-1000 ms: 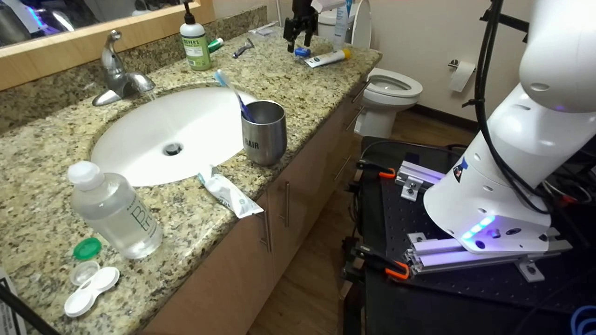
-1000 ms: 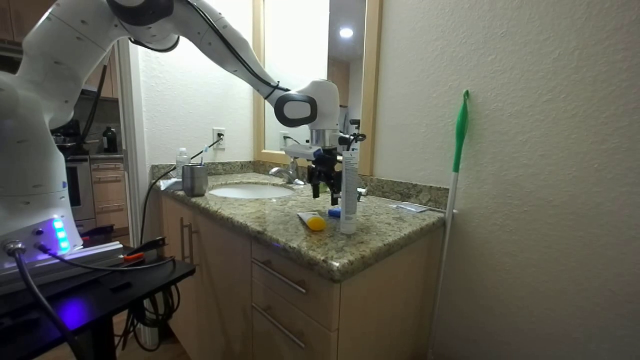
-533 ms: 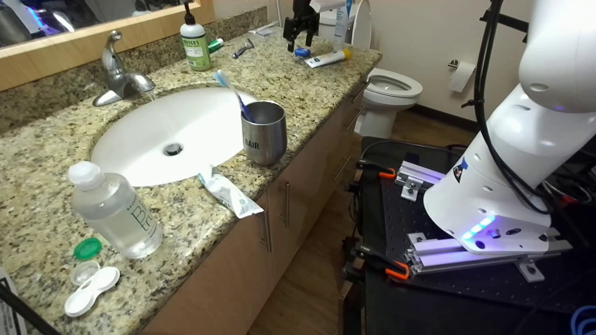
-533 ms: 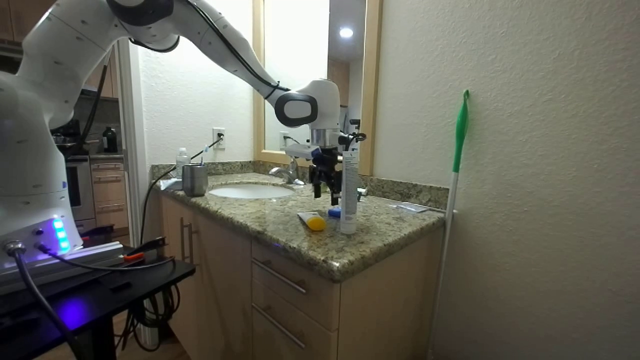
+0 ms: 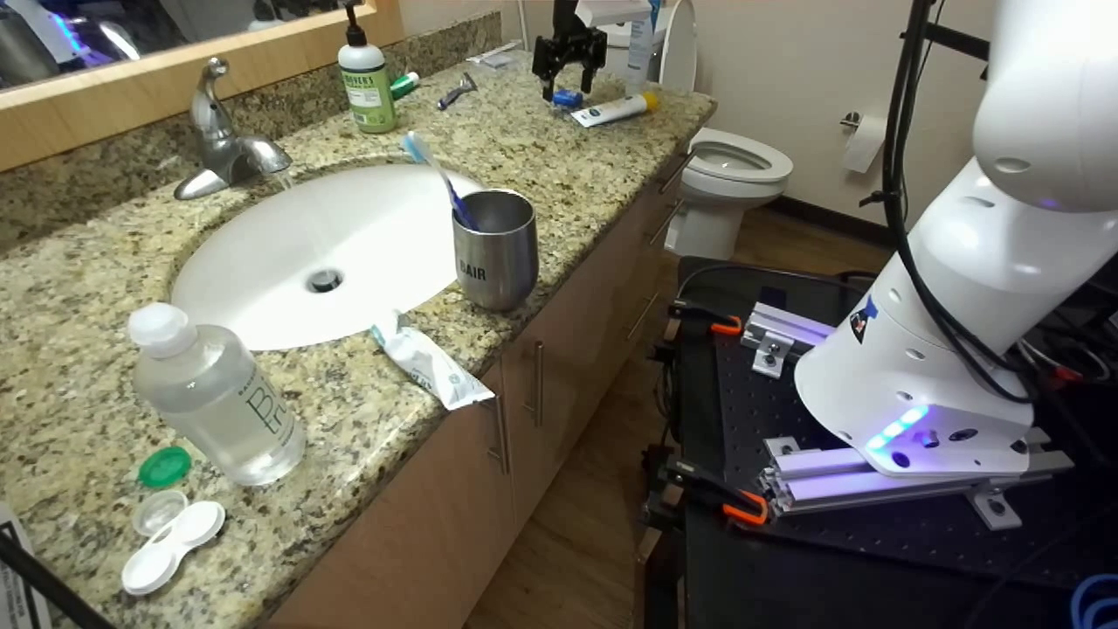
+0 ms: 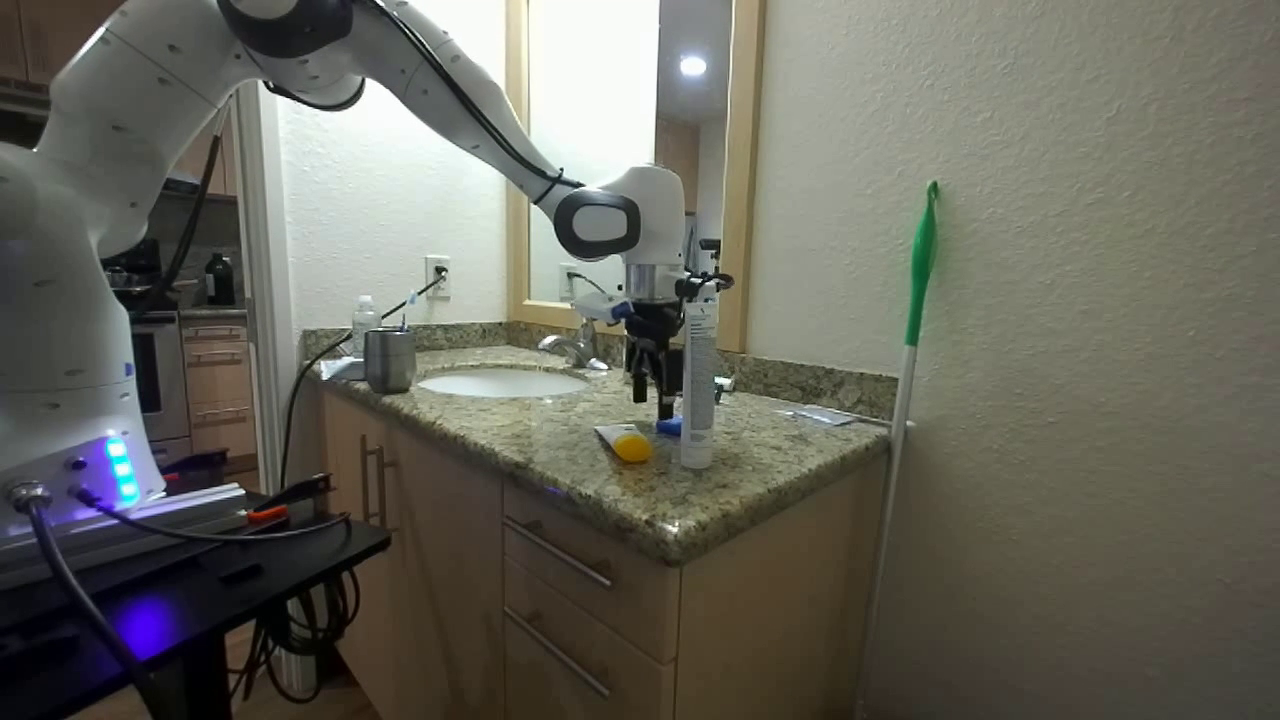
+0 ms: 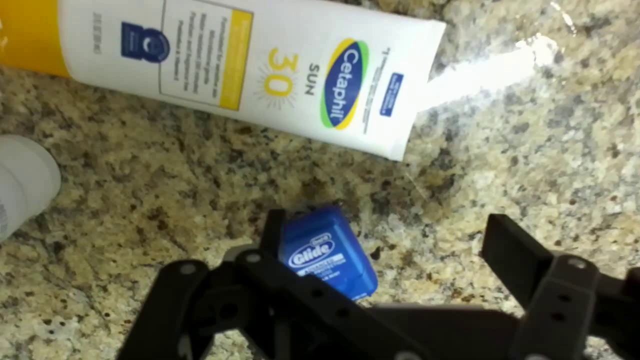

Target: Move the dental floss from the right to the left side of the counter

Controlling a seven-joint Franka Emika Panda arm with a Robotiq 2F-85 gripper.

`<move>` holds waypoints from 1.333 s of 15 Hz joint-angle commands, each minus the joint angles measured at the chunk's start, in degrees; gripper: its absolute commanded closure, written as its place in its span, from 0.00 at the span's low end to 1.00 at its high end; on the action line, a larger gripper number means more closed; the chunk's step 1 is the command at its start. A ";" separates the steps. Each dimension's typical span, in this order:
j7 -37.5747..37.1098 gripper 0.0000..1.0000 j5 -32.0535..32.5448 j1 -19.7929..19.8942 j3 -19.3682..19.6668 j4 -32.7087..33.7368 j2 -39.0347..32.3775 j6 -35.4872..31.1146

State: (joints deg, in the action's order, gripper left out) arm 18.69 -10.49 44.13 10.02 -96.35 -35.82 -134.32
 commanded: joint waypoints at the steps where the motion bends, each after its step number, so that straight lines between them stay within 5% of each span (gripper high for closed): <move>1: -5.01 0.00 -0.50 0.34 1.17 4.52 -2.98 2.74; 19: -9.16 0.00 -0.17 -0.04 1.07 7.86 -6.81 2.73; 20: -9.19 0.25 0.08 -0.21 1.20 7.81 -6.83 2.44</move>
State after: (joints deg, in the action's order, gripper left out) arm 9.33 -10.69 43.89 11.27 -89.11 -42.17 -132.03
